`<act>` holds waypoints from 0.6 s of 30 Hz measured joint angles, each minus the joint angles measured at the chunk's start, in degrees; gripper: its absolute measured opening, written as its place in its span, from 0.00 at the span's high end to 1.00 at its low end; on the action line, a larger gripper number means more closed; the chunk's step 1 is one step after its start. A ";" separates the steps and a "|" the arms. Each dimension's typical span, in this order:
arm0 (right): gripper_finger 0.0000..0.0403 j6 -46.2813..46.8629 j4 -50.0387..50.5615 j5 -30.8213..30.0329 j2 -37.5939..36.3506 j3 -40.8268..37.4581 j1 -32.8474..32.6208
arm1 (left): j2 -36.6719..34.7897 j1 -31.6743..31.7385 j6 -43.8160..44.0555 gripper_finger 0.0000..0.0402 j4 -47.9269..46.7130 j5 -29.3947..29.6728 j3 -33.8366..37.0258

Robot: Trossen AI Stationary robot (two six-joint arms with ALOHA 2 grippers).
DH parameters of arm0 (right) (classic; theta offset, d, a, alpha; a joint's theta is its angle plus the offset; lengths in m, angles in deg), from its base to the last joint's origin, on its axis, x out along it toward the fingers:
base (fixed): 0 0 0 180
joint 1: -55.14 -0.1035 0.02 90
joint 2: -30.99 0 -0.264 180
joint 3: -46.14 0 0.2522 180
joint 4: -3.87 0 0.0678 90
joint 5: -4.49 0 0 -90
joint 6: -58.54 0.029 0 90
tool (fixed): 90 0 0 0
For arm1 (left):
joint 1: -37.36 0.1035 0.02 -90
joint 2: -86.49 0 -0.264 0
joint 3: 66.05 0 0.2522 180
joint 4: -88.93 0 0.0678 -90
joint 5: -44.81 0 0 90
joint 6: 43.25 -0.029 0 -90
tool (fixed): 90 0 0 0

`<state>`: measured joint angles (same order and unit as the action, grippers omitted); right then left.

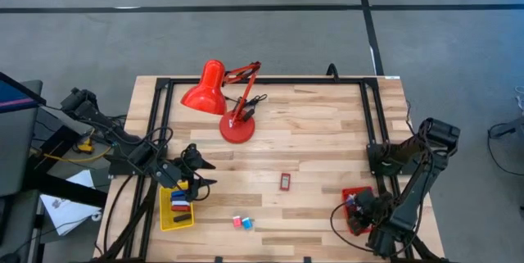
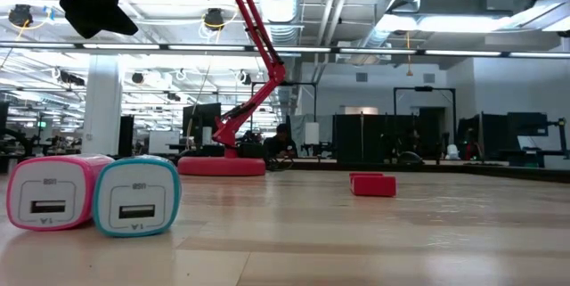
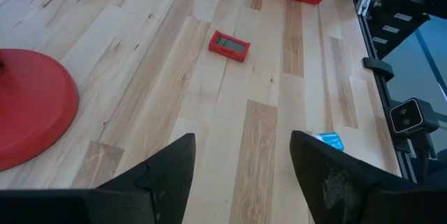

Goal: Pick & Place Office items
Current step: Put the right light blue charger adapter into the red bin, then put the red digital timer into the yellow bin

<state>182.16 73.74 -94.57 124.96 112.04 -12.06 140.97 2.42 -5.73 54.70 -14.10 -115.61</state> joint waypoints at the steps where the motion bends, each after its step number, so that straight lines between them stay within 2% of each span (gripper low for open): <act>1: 0.50 -0.36 -0.21 0.05 0.01 0.07 0.00 | 0.00 0.00 0.00 0.43 0.00 0.00 0.00; 5: 0.30 0.17 0.32 0.72 -0.55 0.17 0.21 | 0.00 0.00 0.00 0.43 -0.02 0.00 0.00; 8: 0.21 0.34 0.11 1.96 -1.36 0.05 0.25 | 0.00 0.00 0.00 0.43 -0.01 0.00 0.00; 12: 0.16 3.56 1.77 1.94 -4.20 0.09 0.26 | 0.00 0.00 0.00 0.43 0.00 0.00 0.00; 18: 0.13 3.92 6.19 1.68 -8.41 0.07 0.26 | 0.00 0.00 0.00 0.43 -0.02 0.00 0.00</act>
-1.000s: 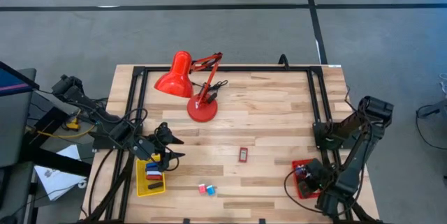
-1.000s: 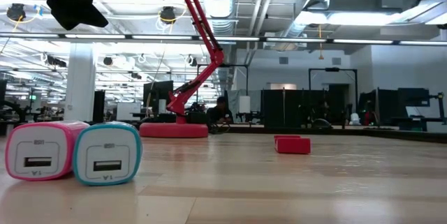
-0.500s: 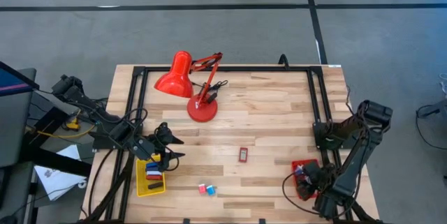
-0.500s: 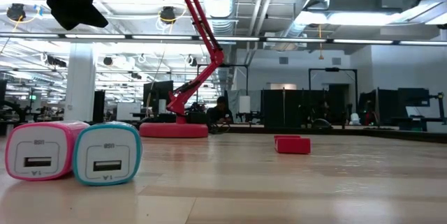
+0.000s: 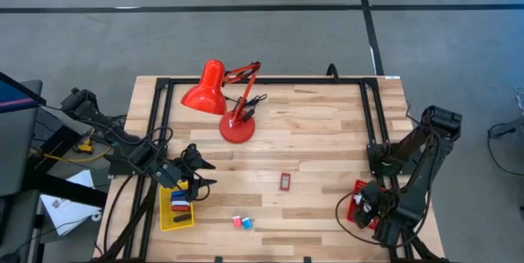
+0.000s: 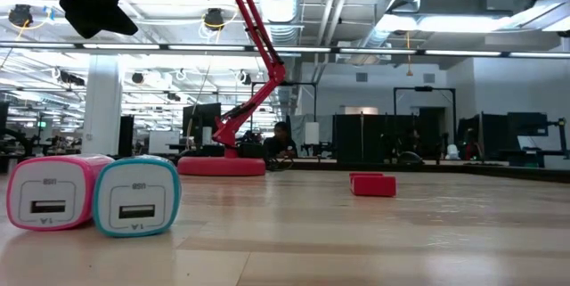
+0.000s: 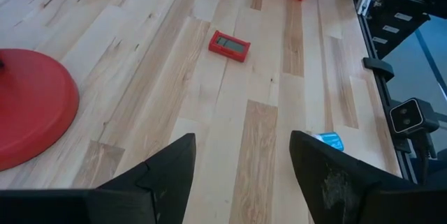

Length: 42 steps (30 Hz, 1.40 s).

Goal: Pick & Place Office items
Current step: Put the red digital timer into the yellow bin

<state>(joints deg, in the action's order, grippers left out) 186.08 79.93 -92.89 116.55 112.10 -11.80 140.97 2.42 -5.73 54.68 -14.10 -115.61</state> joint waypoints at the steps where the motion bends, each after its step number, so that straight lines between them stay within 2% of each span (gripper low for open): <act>1: 0.13 0.01 0.66 -0.01 -0.57 0.00 0.01 | 0.00 0.00 0.00 0.43 0.00 0.00 0.00; 5: 0.13 0.00 3.94 -1.65 -2.78 0.00 0.43 | 0.00 0.00 0.00 0.43 0.00 0.00 0.00; 12: 0.13 -7.69 3.29 -19.85 -4.93 0.00 7.09 | 0.00 0.00 -0.02 0.43 0.00 0.00 0.00; 14: 0.13 -13.71 1.04 -22.50 -4.95 0.00 10.36 | 0.00 0.00 -0.01 0.43 0.02 0.00 0.00; 17: 0.13 -28.24 -4.55 -23.91 -4.14 0.00 16.05 | 0.00 0.00 -0.02 0.43 0.04 0.00 0.00; 22: 0.13 -51.70 -18.57 -28.61 -0.80 0.00 25.41 | 0.00 0.00 -0.16 0.43 0.04 0.49 0.00; 26: 0.13 -63.05 -25.50 -27.23 0.95 0.02 32.01 | 0.00 0.00 -1.31 0.43 0.32 0.93 0.00; 34: 0.13 -63.69 -31.28 -27.53 1.05 0.00 41.05 | 0.00 0.00 -2.42 0.43 0.95 0.96 -0.04; 35: 0.13 -65.58 -32.42 -25.86 1.05 0.00 42.00 | 0.00 0.00 -2.86 0.43 0.99 0.95 -0.04; 42: 0.14 -97.37 -40.14 -5.30 1.05 0.00 48.84 | 0.00 0.00 -3.34 0.43 0.94 0.94 -0.04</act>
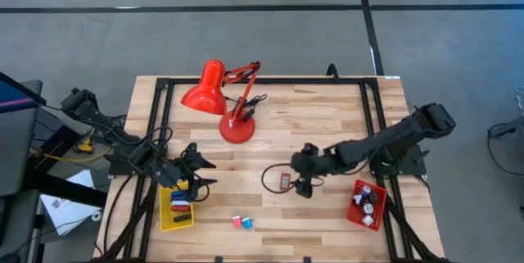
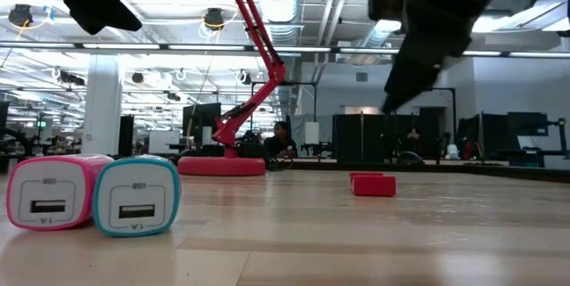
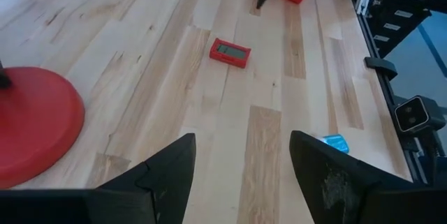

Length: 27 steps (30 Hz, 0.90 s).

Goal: Pick & Place Office items
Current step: Put the red digital timer into the yellow bin

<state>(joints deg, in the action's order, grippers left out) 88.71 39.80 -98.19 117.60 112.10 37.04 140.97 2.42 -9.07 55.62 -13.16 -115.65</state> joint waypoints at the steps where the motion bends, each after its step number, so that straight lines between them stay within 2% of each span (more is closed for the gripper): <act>1: 0.15 -5.05 -0.95 1.34 0.00 0.00 0.80 | 0.00 0.00 -0.69 0.43 -0.01 -0.02 0.00; 5: 0.19 -22.62 -4.14 3.16 0.00 0.00 3.12 | 0.00 0.00 -2.41 0.43 -0.02 -0.02 0.00; 7: 0.21 -28.48 -5.61 6.80 0.00 0.00 4.26 | 0.00 0.00 -2.43 0.43 -0.02 -0.02 0.00; 12: 0.24 -36.31 -6.23 14.77 2.00 0.05 7.09 | 0.02 0.00 -2.43 0.43 -0.02 -0.04 0.00; 16: 0.24 -44.44 -6.86 20.71 7.50 0.07 9.23 | 0.02 0.00 -2.45 0.43 0.48 2.10 0.00; 20: 0.24 -52.30 -5.09 21.84 11.83 2.65 10.39 | 0.02 0.00 -2.37 0.43 0.62 5.58 0.00; 24: 0.24 -60.73 -2.76 22.00 14.37 4.47 10.42 | 0.02 0.09 -2.33 0.43 0.70 5.66 0.00; 27: 0.24 -65.97 -2.71 24.77 16.72 5.42 10.20 | 0.02 0.09 -2.30 0.43 0.76 5.68 0.00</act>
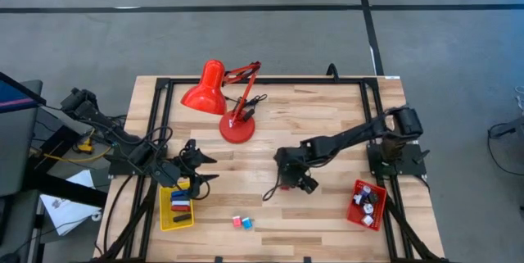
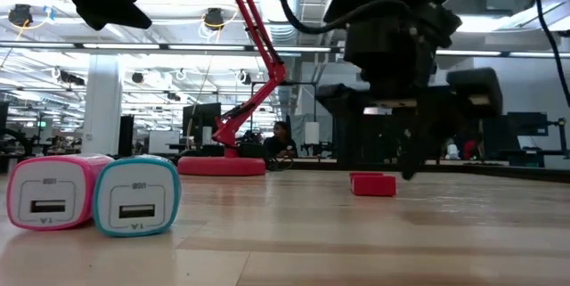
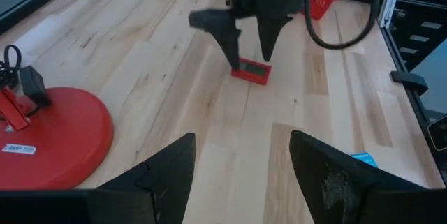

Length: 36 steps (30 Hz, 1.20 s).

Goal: Pick & Place Office items
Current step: Put the red digital timer into the yellow bin

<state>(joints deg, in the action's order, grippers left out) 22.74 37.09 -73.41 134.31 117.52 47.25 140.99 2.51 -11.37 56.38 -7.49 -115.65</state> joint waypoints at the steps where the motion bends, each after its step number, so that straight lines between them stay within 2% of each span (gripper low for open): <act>1: 0.24 -1.17 0.18 0.32 0.98 0.22 -0.14 | 0.00 0.00 0.02 0.43 0.18 0.01 0.00; 9: 0.29 -0.49 6.50 0.46 6.25 4.73 0.16 | 0.00 0.04 0.02 0.43 0.76 0.36 0.00; 14: 0.42 2.59 7.11 -1.26 5.96 5.29 0.20 | 0.00 0.04 0.03 0.43 0.86 0.34 0.00; 20: 0.67 9.13 7.22 -3.38 5.84 5.27 -0.42 | 0.00 0.07 0.04 0.43 1.45 0.38 0.00; 24: 0.67 13.90 6.77 -5.79 5.37 5.47 -1.68 | 0.00 0.11 0.07 0.43 3.32 0.86 0.00; 27: 0.67 18.05 6.81 -12.62 4.51 5.73 -3.10 | 0.00 0.16 0.05 0.43 3.53 0.86 0.02; 33: 0.70 19.29 0.59 -40.05 1.48 5.76 -7.30 | 2.06 1.95 4.76 0.43 5.86 0.62 0.02; 36: 0.70 17.37 -2.72 -42.58 1.16 5.81 -8.94 | 4.92 4.67 5.01 0.43 7.81 -3.85 0.00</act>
<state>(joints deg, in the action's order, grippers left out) 40.11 34.36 -115.99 135.48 123.34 38.31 145.92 7.18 -6.36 64.19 -11.34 -115.65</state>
